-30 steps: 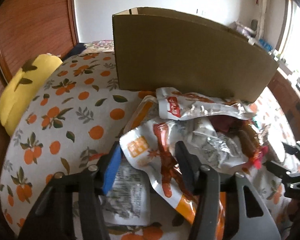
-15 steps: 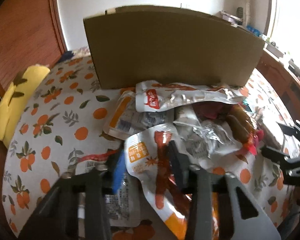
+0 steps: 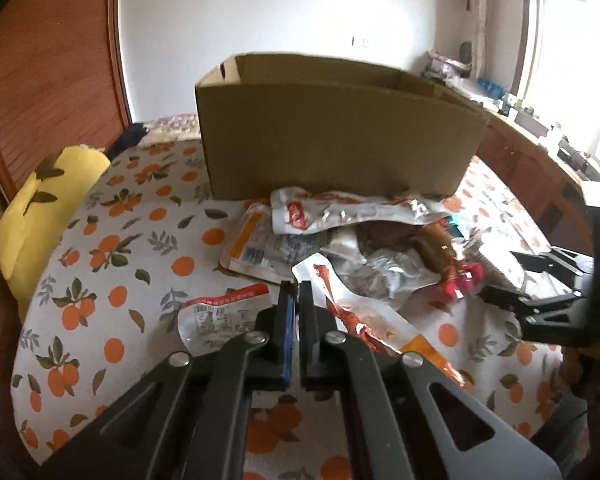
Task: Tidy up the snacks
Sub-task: 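Grasp the brown grain bar with the right gripper while the left gripper grasps the sausage pack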
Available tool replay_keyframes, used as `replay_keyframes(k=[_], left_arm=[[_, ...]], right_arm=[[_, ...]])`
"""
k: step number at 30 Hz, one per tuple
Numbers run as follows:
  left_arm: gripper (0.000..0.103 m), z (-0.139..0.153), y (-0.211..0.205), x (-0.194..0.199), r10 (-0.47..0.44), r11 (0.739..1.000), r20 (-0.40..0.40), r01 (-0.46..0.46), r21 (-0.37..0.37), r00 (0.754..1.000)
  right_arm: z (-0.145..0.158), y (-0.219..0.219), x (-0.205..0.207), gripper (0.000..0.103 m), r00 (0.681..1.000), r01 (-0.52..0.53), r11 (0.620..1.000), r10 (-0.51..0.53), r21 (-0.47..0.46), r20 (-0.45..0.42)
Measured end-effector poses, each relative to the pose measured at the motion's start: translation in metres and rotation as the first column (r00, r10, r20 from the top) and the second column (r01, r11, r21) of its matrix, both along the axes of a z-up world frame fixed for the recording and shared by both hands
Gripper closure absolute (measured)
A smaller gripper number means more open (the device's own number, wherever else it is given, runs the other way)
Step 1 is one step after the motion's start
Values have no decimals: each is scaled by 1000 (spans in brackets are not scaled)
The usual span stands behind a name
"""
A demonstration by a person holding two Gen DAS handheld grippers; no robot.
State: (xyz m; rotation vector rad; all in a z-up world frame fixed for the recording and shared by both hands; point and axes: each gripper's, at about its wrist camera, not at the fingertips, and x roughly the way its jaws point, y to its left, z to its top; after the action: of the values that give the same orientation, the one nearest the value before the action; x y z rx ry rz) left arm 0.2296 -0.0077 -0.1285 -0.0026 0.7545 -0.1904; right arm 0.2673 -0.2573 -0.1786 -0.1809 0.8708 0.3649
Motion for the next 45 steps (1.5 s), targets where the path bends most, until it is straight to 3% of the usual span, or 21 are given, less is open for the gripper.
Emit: replay_keyframes(k=[1,2,5,14,28,35,45], left_arm=[[103,3,-1,-3,-6,1000,8,6,-1,1000],[103,7,-1,-6,-11,1000,18,11,-1,1000],[103,17,-3,-16,-30,1000,54,30,-5,998],[103,50,-20,-34,-105,994,137,108,-9,985],[103,110,-36,-40,-193,979,254,203,-14,948],[103,151,-33,-16,-194,979,334,205,1,923],[103,194,-26,58,-179,979,406,201,-13,896]], right_arm=[[1,-1,1,36,1000,8,1000,-8,-3,3],[3,-2,0,56,1000,15,1000,-15,-3,11],[5,-5,-3,59,1000,7,1000,-7,-4,12],[25,-15,-18,61,999,18,1000,-19,24,33],[90,7,-36,61,987,-30,998,22,53,156],[123,20,-27,61,975,-51,997,37,56,220],[162,29,17,61,956,-55,995,29,79,291]])
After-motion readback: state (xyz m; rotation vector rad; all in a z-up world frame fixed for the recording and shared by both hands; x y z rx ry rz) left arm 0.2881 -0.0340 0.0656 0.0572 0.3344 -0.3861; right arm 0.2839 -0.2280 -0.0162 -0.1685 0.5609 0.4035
